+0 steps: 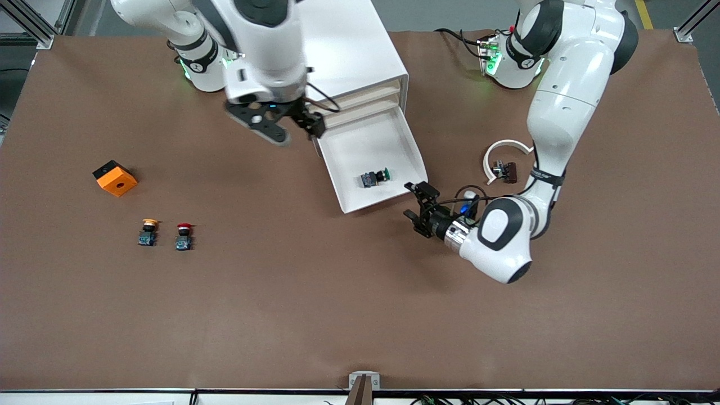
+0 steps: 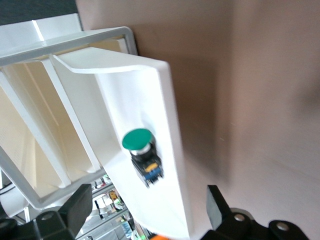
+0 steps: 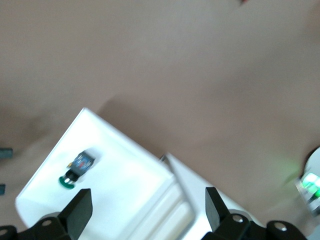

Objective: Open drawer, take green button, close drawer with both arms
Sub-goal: 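Reach into the drawer and grasp the green button with the right gripper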

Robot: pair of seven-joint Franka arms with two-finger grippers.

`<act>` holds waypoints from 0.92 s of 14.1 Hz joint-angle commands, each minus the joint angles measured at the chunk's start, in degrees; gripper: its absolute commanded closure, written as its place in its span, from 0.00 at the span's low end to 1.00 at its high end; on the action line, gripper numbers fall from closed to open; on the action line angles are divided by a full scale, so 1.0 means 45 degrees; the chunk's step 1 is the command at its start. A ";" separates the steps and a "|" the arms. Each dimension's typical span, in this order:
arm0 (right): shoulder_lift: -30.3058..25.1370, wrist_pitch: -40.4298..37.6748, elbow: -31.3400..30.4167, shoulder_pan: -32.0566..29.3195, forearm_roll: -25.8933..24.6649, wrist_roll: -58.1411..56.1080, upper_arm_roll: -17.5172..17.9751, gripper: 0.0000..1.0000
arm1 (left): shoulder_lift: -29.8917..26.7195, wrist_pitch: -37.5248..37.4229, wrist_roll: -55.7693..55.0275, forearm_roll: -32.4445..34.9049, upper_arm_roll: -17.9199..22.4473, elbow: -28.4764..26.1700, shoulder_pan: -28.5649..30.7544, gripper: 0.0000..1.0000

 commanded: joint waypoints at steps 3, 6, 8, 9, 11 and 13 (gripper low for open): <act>0.2091 0.2864 0.0094 0.1181 0.0707 0.3733 -0.0185 0.00 | -0.0747 -0.0122 0.1532 0.0423 0.1327 0.0299 -0.0096 0.00; 0.3108 0.4235 0.0094 0.1261 0.0727 0.5066 -0.0185 0.00 | -0.1722 -0.0122 0.3675 0.1806 0.1992 0.0300 -0.0096 0.00; 0.3616 0.4762 0.0114 0.1028 0.0804 0.5204 -0.0204 0.00 | -0.2270 -0.0122 0.5124 0.3599 0.2207 0.0280 -0.0115 0.00; 0.3792 0.4978 0.0114 0.0911 0.0863 0.5321 -0.0204 0.00 | -0.2408 -0.0142 0.5362 0.4866 0.2209 0.0280 -0.0115 0.00; 0.4163 0.5058 0.0133 0.0929 0.0825 0.5380 -0.0224 0.00 | -0.2836 -0.0122 0.5500 0.6533 0.2247 0.0280 0.0001 0.00; 0.4515 0.5252 0.0153 0.0871 0.0785 0.5381 -0.0243 0.00 | -0.3383 -0.0122 0.7324 0.7917 0.2482 0.0222 -0.0037 0.00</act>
